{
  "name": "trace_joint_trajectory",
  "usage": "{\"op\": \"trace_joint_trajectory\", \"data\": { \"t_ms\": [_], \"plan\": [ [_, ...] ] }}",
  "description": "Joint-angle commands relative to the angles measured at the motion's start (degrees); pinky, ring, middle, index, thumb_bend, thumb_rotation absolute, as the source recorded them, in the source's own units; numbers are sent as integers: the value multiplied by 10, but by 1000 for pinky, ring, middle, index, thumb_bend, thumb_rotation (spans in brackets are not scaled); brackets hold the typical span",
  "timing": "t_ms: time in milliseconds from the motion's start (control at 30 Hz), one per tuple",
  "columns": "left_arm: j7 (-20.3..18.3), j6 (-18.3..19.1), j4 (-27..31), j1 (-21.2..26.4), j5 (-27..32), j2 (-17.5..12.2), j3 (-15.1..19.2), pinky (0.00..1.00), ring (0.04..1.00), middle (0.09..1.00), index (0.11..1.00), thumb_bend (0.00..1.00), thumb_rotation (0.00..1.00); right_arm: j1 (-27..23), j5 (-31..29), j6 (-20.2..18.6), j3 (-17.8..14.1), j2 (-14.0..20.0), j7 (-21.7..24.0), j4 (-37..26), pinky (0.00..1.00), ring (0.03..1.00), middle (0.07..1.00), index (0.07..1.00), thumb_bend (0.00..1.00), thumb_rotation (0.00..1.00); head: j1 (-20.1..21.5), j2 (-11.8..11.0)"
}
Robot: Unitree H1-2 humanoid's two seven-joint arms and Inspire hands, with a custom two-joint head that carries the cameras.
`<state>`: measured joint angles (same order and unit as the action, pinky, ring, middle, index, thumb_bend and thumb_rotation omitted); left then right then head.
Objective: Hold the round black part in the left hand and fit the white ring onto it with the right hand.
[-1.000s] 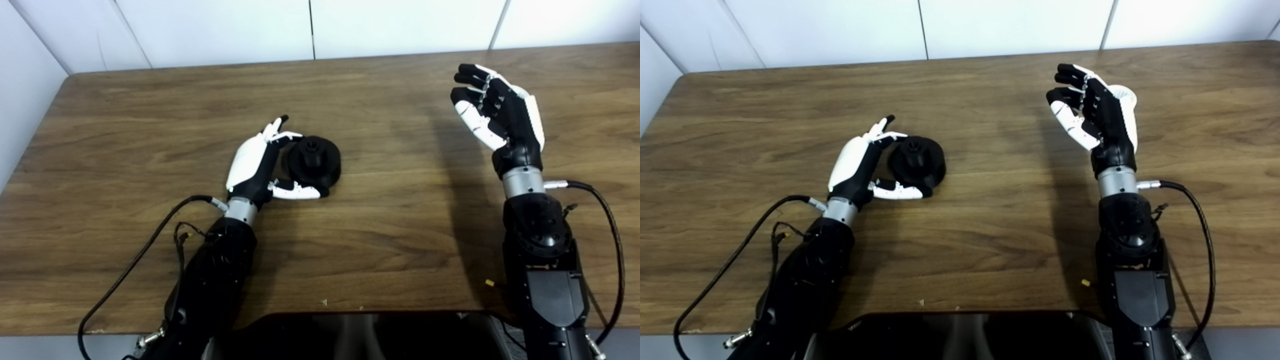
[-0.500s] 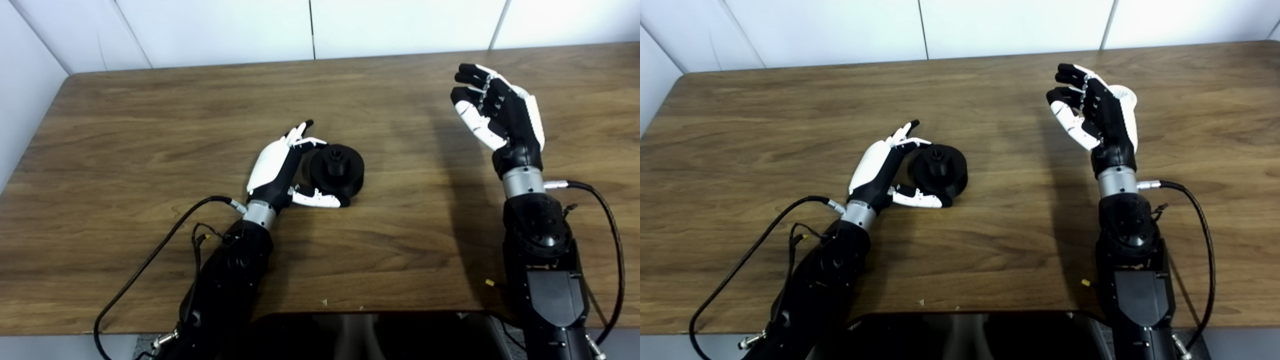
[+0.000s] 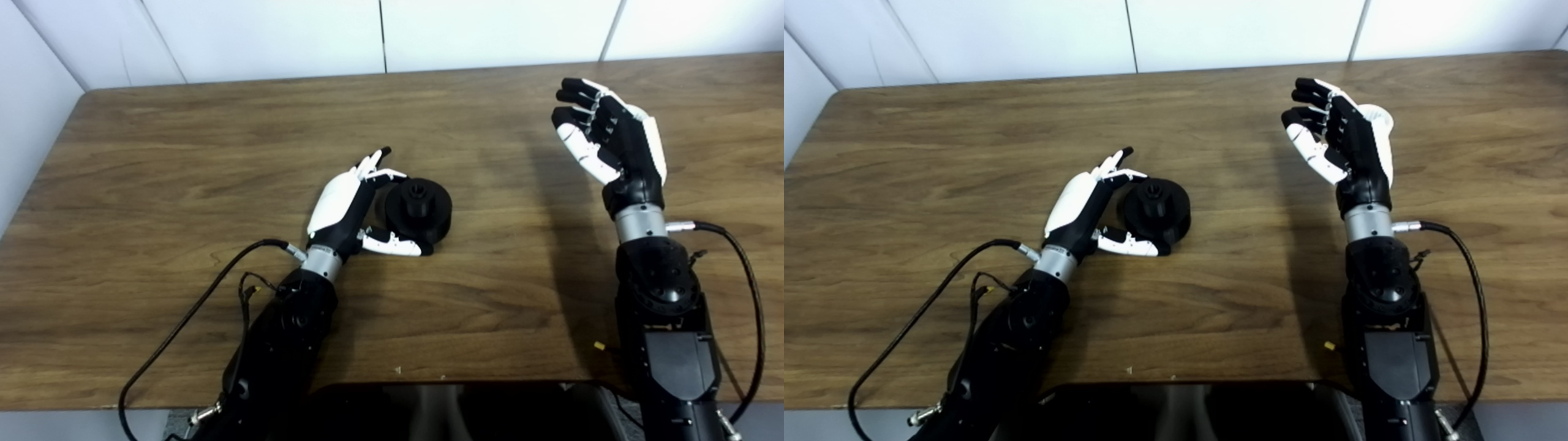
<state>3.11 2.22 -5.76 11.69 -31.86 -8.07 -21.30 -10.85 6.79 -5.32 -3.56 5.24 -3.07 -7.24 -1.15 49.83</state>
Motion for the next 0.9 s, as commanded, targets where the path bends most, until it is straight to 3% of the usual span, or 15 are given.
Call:
{"op": "trace_joint_trajectory", "data": {
  "t_ms": [0,233,600,867],
  "plan": [
    [-13,-1,-8,12,-10,3,-6,1000,1000,1000,614,981,248,-17,2,22,0,0,-5,-20,694,714,753,753,573,415,2,0],
    [-12,-10,-8,9,-11,-4,1,1000,1000,1000,610,990,259,-15,13,21,6,-5,-8,-23,681,714,758,746,582,442,29,-2],
    [-45,-12,9,6,6,-22,17,1000,1000,1000,616,987,290,-13,27,28,17,-17,-16,-24,639,705,755,748,569,451,80,-1],
    [-55,-13,16,5,7,-28,26,1000,1000,1000,611,988,277,-13,37,30,27,-29,-24,-25,640,705,747,740,561,462,148,-10]
  ]
}}
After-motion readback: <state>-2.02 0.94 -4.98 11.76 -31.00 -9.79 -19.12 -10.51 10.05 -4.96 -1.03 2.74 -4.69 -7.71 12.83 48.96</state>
